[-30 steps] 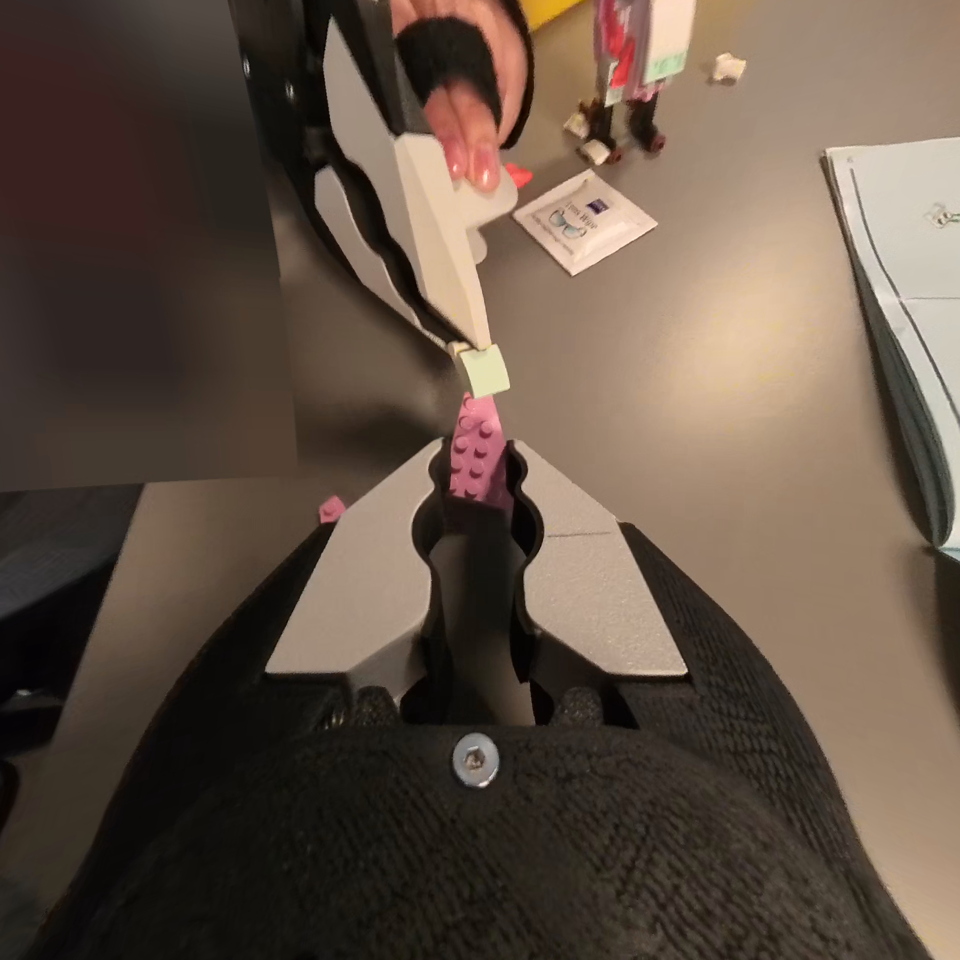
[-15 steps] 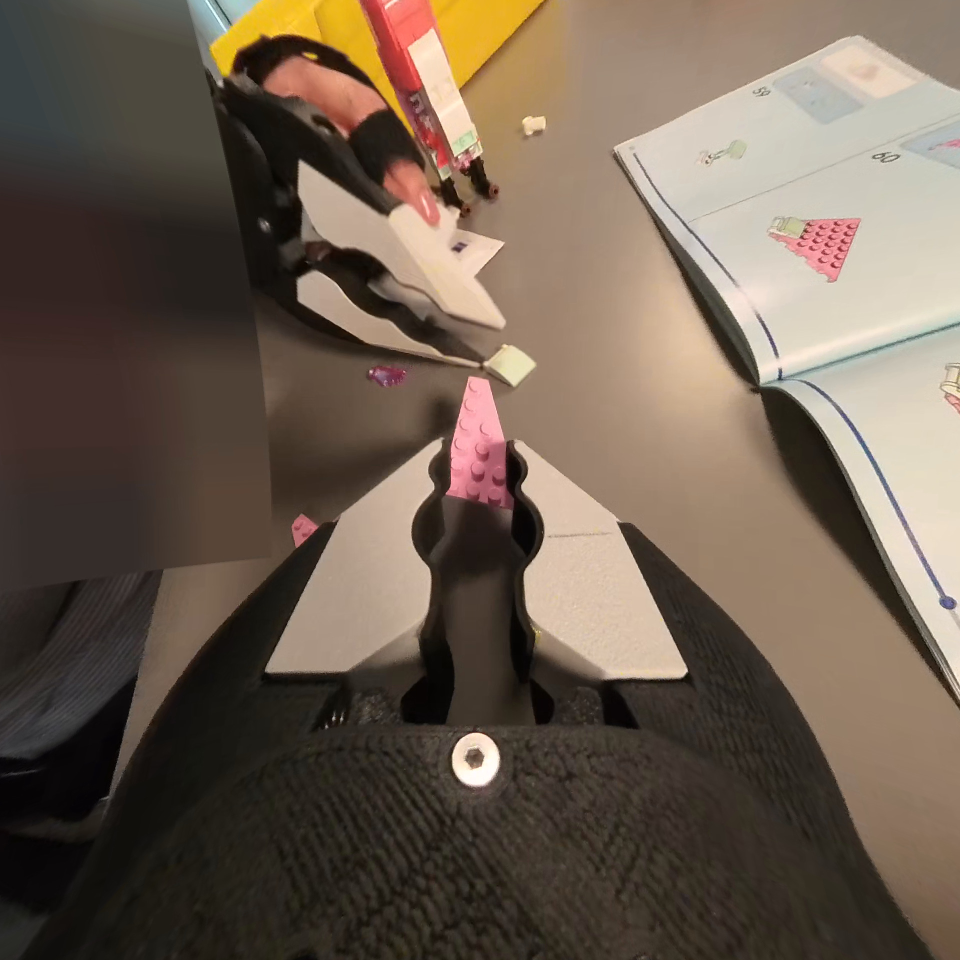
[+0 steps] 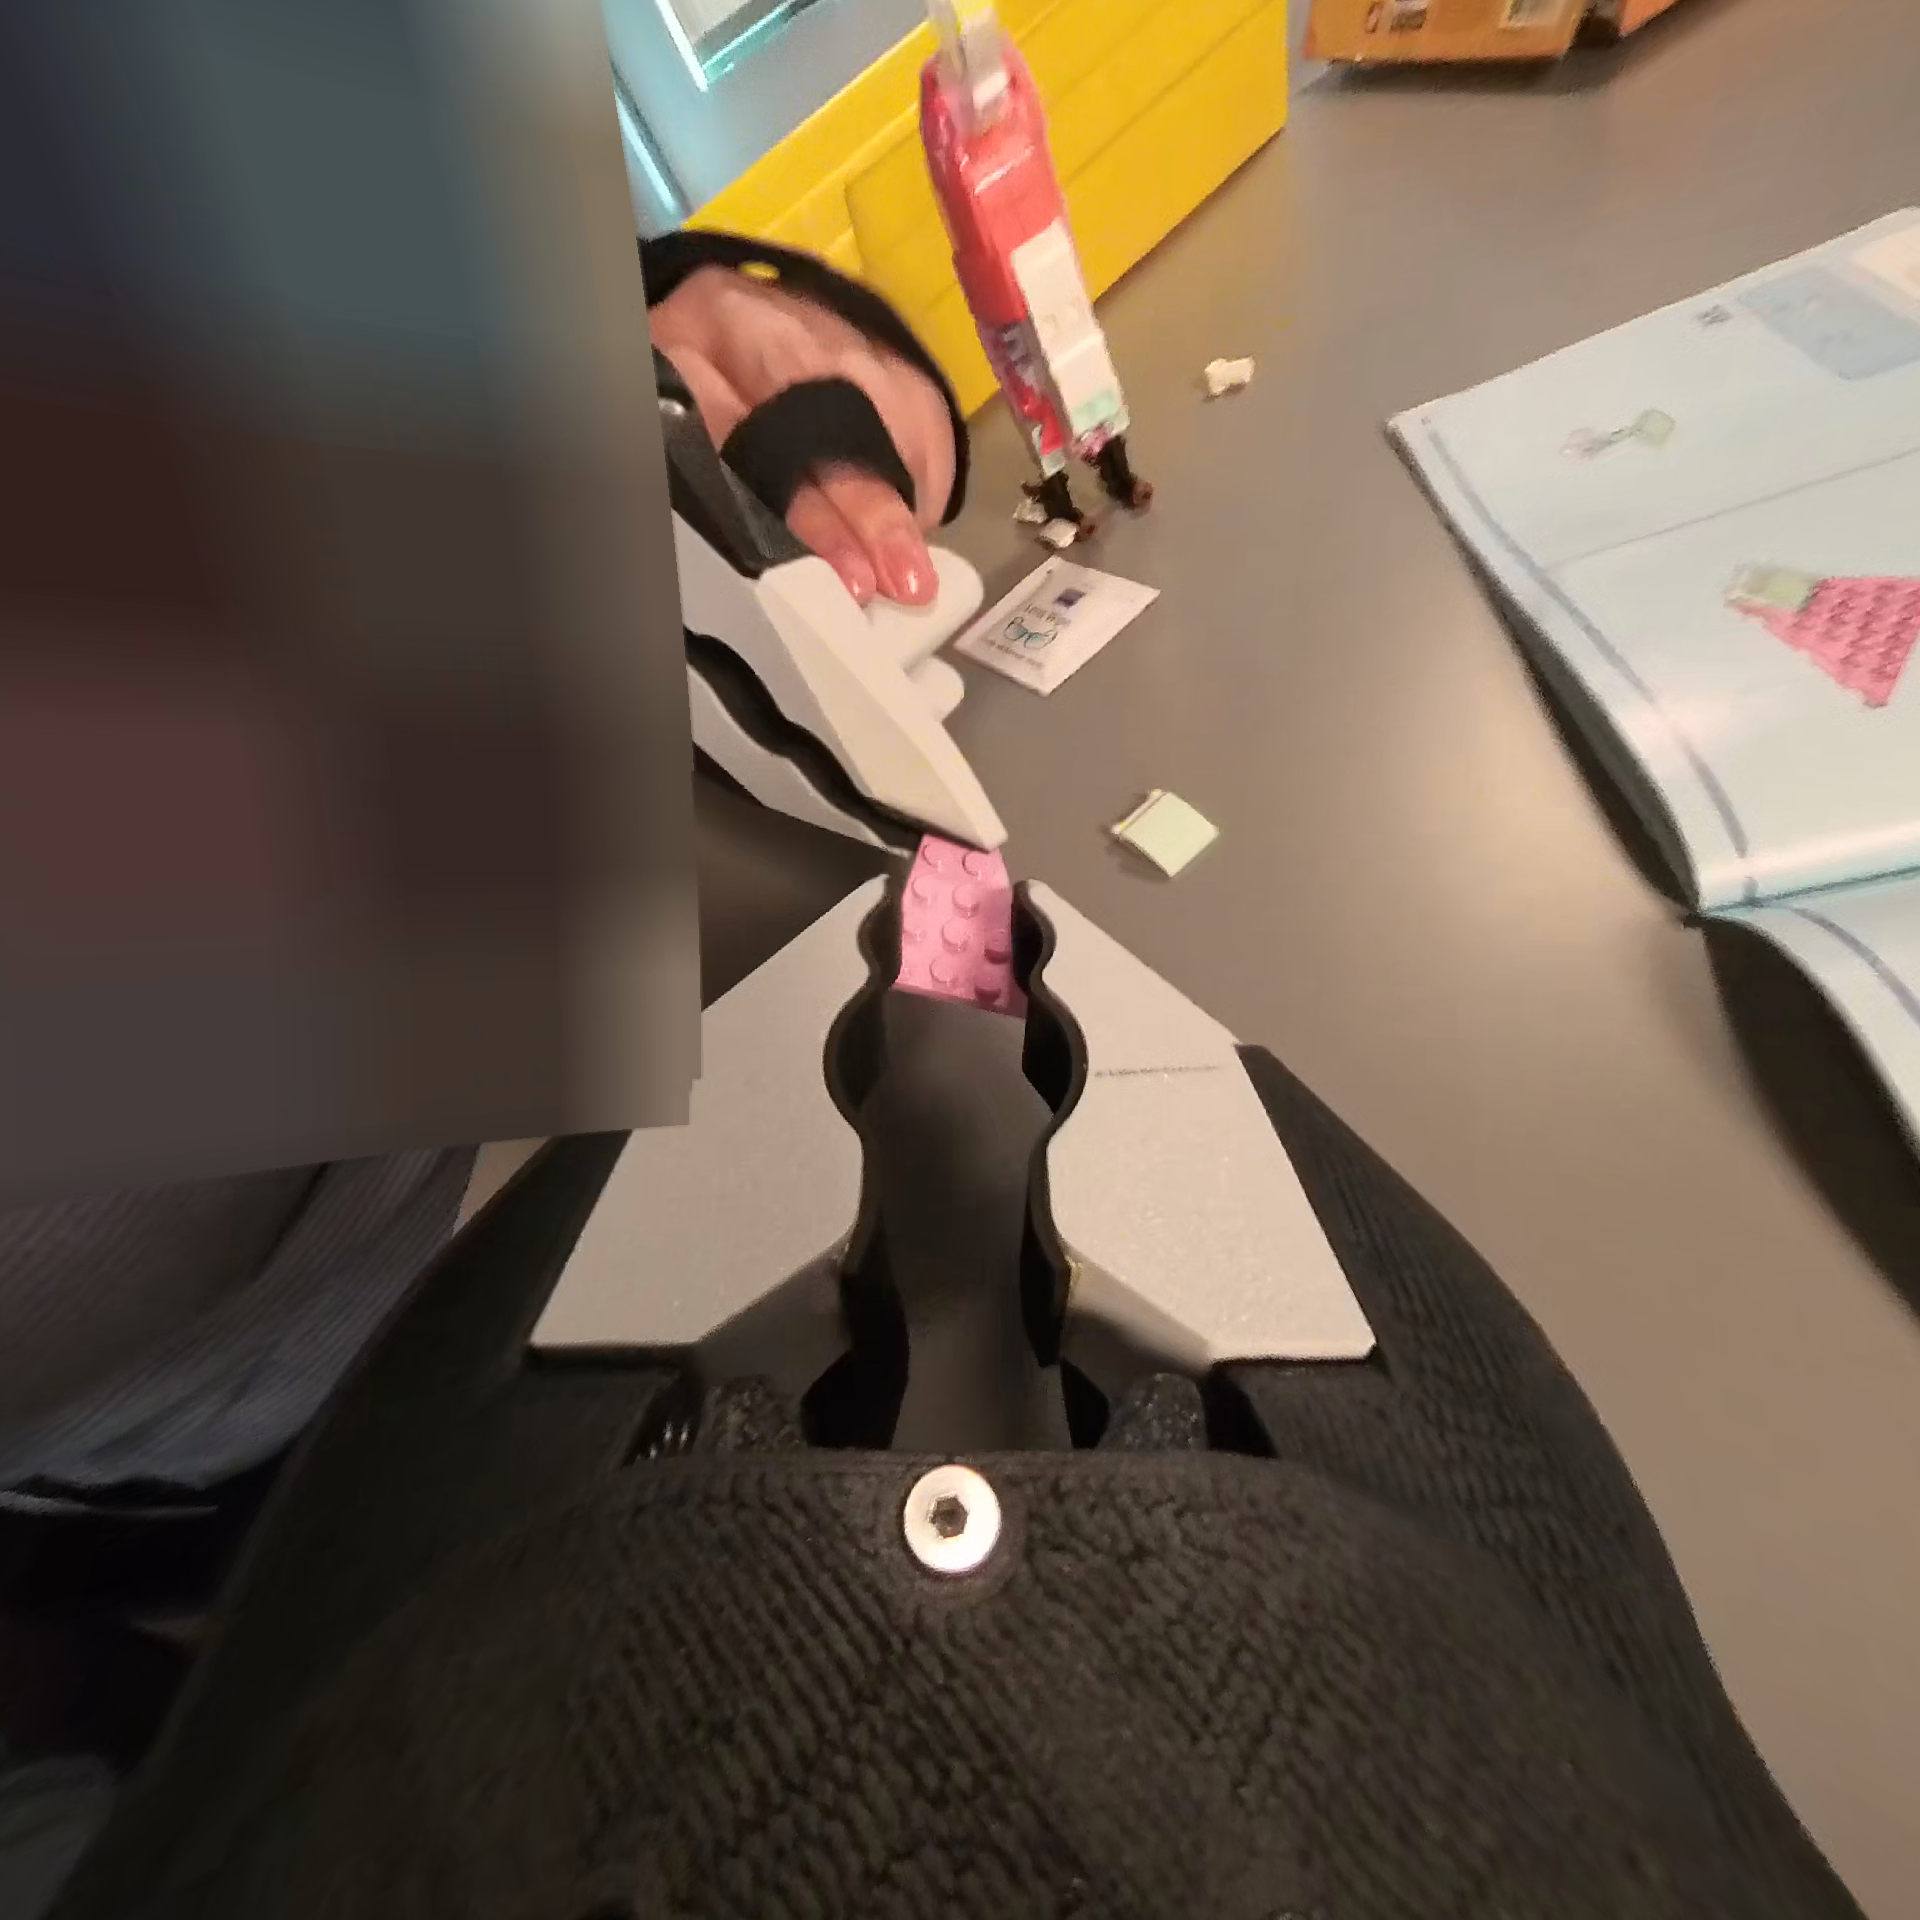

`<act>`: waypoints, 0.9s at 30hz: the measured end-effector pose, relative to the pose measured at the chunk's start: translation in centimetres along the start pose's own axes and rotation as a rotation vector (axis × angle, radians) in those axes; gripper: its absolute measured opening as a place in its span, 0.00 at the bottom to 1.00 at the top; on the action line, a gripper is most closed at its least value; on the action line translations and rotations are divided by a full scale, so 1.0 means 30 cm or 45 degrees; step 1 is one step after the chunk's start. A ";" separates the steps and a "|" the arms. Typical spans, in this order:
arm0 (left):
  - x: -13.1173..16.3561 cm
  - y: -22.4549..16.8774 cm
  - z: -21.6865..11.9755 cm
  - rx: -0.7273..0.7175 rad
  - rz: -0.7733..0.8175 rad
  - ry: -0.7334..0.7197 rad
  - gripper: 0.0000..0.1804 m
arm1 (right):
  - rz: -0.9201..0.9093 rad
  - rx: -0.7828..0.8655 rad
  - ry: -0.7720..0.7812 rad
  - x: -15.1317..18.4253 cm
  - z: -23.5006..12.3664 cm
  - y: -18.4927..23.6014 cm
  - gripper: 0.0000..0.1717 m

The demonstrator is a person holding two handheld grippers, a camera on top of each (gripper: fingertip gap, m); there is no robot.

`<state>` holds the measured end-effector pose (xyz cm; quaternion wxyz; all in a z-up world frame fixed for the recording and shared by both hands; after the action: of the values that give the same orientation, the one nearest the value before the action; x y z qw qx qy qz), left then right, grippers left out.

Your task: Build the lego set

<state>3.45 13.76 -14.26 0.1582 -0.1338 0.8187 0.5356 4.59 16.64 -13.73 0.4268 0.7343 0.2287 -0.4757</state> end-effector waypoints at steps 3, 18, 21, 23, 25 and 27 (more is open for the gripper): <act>0.054 0.027 -0.001 -0.018 -0.205 0.123 0.02 | -0.140 0.102 -0.121 -0.069 0.000 -0.009 0.19; 0.040 0.010 -0.022 0.228 -1.207 0.112 0.26 | -1.266 0.619 0.346 -0.011 0.074 -0.094 0.02; 0.070 -0.010 -0.018 0.185 -1.295 0.176 0.19 | -1.311 0.606 0.415 0.019 0.087 -0.105 0.02; 0.094 -0.013 -0.022 0.111 -1.291 0.231 0.23 | -1.306 0.619 0.441 0.027 0.077 -0.117 0.01; 0.143 -0.015 -0.039 0.015 -1.231 0.323 0.29 | -1.315 0.651 0.456 0.027 0.048 -0.135 0.01; 0.149 -0.037 -0.036 0.042 -1.282 0.319 0.28 | -1.307 0.653 0.427 0.016 0.036 -0.133 0.01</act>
<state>-0.33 12.10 -16.60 0.2992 -0.5717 0.6739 0.3600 1.31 17.83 -16.00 -0.0906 0.6746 0.4965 -0.5387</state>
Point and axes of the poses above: each gripper's, where its closed fingertips meet, z out along the fingers, x out of its underside, y = z × x across the jaws, the point moved 2 cm from there along -z, back along the fingers, and after that the axes turned 9 degrees about -y, right-handed, at the moved point
